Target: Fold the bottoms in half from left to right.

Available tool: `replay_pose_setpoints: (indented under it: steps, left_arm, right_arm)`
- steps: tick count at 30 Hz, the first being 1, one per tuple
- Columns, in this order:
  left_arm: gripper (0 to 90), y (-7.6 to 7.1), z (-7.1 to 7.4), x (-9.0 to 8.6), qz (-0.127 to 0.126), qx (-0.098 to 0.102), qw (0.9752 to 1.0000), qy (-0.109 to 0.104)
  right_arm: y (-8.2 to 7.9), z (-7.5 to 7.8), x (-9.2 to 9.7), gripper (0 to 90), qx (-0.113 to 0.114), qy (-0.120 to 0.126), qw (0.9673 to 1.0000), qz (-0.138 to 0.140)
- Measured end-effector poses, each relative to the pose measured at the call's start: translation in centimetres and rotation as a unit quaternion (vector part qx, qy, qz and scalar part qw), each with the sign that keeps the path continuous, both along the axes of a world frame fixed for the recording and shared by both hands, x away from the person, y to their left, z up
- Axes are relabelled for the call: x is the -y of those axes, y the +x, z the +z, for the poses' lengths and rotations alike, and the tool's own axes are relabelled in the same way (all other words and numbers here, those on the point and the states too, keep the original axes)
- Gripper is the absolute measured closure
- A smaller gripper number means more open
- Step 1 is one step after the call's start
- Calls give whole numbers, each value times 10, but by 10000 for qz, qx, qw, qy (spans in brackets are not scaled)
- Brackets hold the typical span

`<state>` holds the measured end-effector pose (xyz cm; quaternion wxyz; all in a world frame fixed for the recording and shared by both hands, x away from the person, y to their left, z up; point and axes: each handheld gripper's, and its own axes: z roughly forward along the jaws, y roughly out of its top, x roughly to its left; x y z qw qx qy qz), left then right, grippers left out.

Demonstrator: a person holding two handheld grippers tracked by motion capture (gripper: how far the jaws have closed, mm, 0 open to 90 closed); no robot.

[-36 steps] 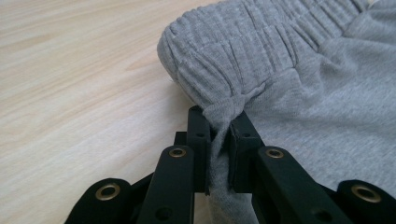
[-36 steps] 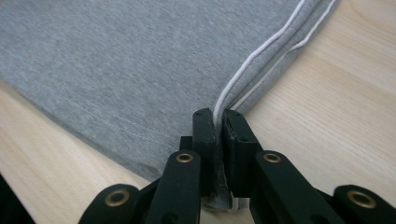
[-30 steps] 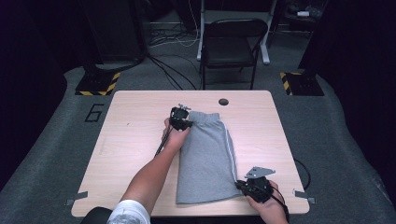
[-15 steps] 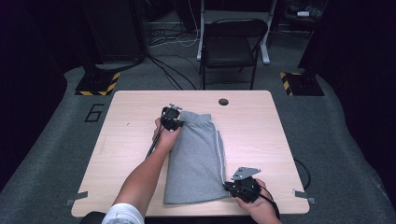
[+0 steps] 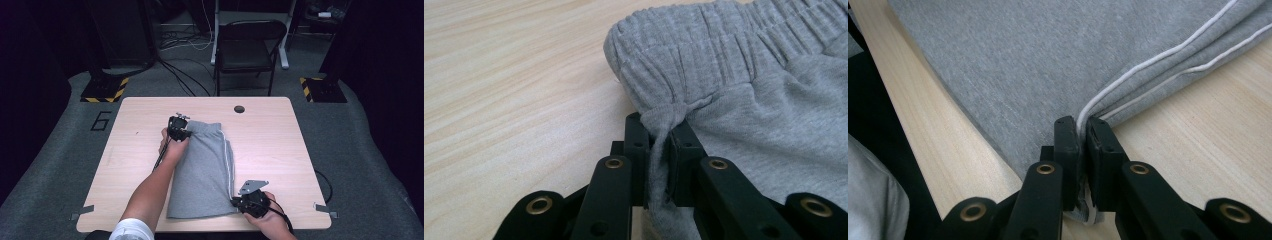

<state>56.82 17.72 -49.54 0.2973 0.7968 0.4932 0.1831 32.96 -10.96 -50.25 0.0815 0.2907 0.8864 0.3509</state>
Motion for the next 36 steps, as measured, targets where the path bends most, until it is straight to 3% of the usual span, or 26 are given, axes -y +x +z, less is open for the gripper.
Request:
replay_pose_setpoints:
  steps: [5, 10, 13, 18, 25, 26, 29, 32, 34, 36]
  left_arm:
    - [766, 0, -3, -1, 21, -49, 10000, 48]
    - [675, -4, -1, -4, -26, -8, 10000, 11]
    - [636, -8, 1, -8, 37, 76, 9999, -136]
    - [623, -16, 8, -15, 67, 137, 9994, -302]
    - [617, -26, 19, -21, 34, 82, 9995, -315]
    - [617, -30, 24, -23, -30, 167, 9996, -224]
    - [607, -33, 28, -26, -59, 156, 9995, -283]
    - [594, -40, 37, -30, -76, 136, 9986, -498]
    - [595, -42, 40, -31, -102, 135, 9986, -509]
    - [595, -49, 54, -33, -187, 248, 9978, -581]
  right_arm:
    - [2, -3, 2, 821, -110, -27, 9999, -18]
    - [2, -1, 6, 724, -62, 75, 9999, -108]
    - [2, 3, 9, 699, -20, 182, 9996, -211]
    - [4, 8, 12, 687, 65, 394, 9987, -313]
    - [10, 14, 9, 662, 203, 393, 9986, -279]
    - [12, 18, 6, 650, 283, 290, 9990, -207]
    - [14, 24, 2, 630, 477, 154, 9986, -186]
    - [15, 36, -2, 615, 637, 114, 9978, -149]
    - [16, 40, -3, 610, 657, 93, 9977, -114]
    - [23, 54, -8, 592, 655, 120, 9978, -45]
